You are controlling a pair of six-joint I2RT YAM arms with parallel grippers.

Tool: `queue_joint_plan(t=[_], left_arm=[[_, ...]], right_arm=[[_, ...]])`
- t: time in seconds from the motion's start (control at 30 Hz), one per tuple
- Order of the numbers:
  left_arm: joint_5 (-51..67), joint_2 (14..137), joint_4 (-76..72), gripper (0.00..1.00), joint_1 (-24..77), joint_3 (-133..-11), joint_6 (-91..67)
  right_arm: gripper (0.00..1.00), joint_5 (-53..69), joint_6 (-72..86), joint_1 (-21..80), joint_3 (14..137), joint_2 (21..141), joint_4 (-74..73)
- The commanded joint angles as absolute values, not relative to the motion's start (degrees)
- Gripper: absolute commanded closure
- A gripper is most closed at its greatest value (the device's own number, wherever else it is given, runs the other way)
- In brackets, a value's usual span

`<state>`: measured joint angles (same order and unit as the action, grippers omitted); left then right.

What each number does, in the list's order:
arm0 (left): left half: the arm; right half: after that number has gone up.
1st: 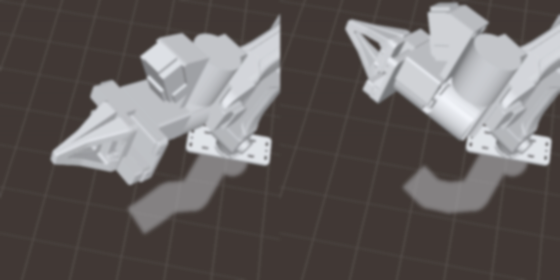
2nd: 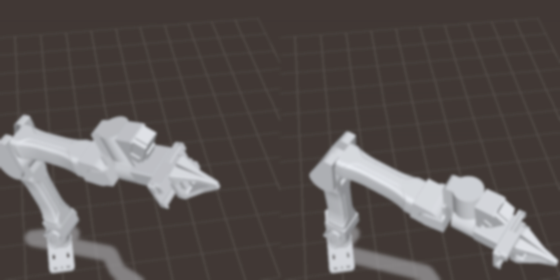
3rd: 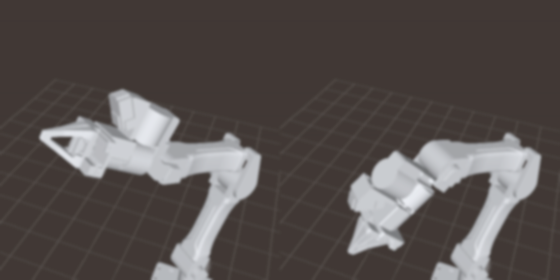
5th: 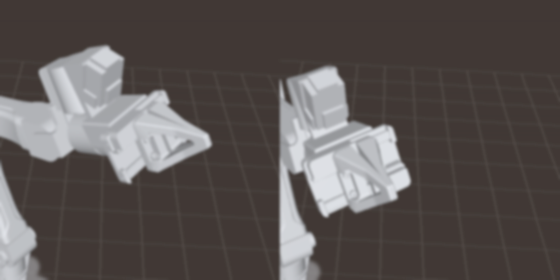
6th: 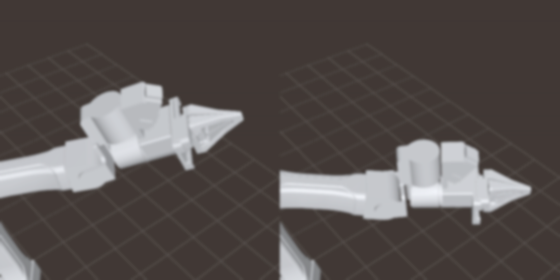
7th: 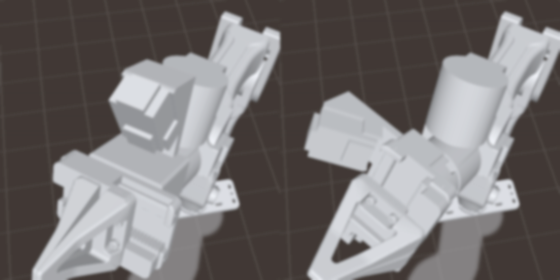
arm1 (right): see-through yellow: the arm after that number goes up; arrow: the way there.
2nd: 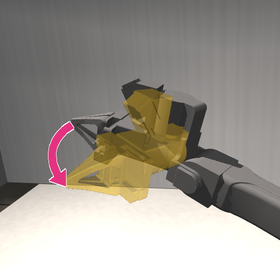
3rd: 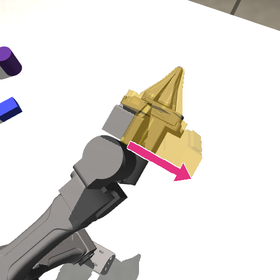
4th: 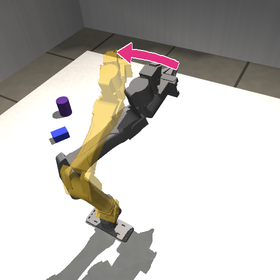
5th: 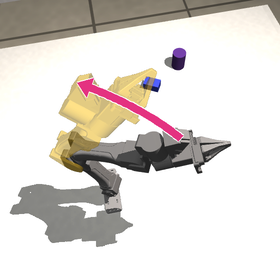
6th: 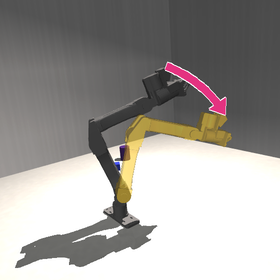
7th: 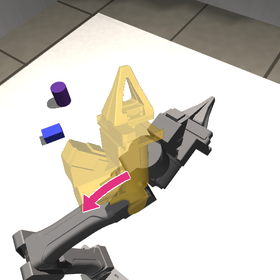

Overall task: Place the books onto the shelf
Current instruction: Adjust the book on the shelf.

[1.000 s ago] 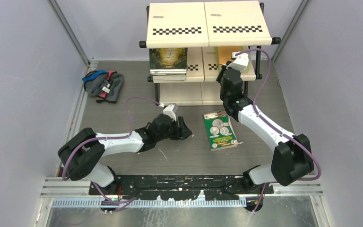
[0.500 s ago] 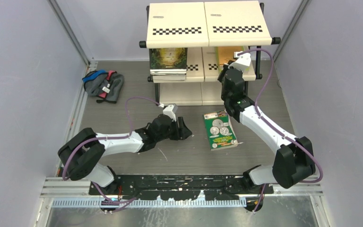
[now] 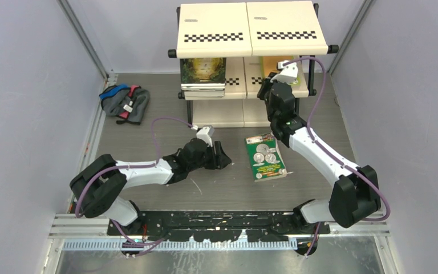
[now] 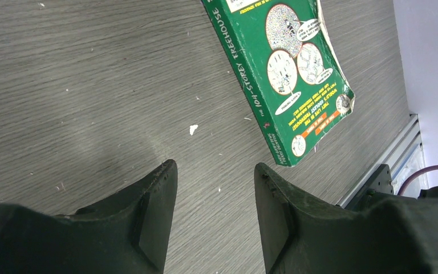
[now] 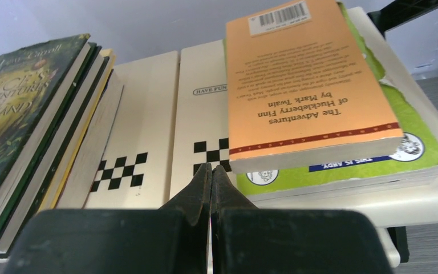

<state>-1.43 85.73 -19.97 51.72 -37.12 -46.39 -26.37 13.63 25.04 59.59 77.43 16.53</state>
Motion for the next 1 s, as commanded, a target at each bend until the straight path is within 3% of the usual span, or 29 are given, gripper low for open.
queue_joint_plan(t=[0.0,0.53,0.97], left_arm=[[-1.5,84.2,-22.8,0.48,51.4,-36.8,-46.4],[-0.3,86.6,-24.1,0.48,49.3,-36.9,-46.4],[2.1,88.9,-26.0,0.48,48.4,-36.8,-47.0]], right_arm=[[0.99,-23.5,14.2,25.5,62.2,78.4,18.2],[0.99,-22.8,12.0,25.5,63.8,84.0,22.4],[0.99,-31.0,8.4,25.6,61.6,84.1,26.4]])
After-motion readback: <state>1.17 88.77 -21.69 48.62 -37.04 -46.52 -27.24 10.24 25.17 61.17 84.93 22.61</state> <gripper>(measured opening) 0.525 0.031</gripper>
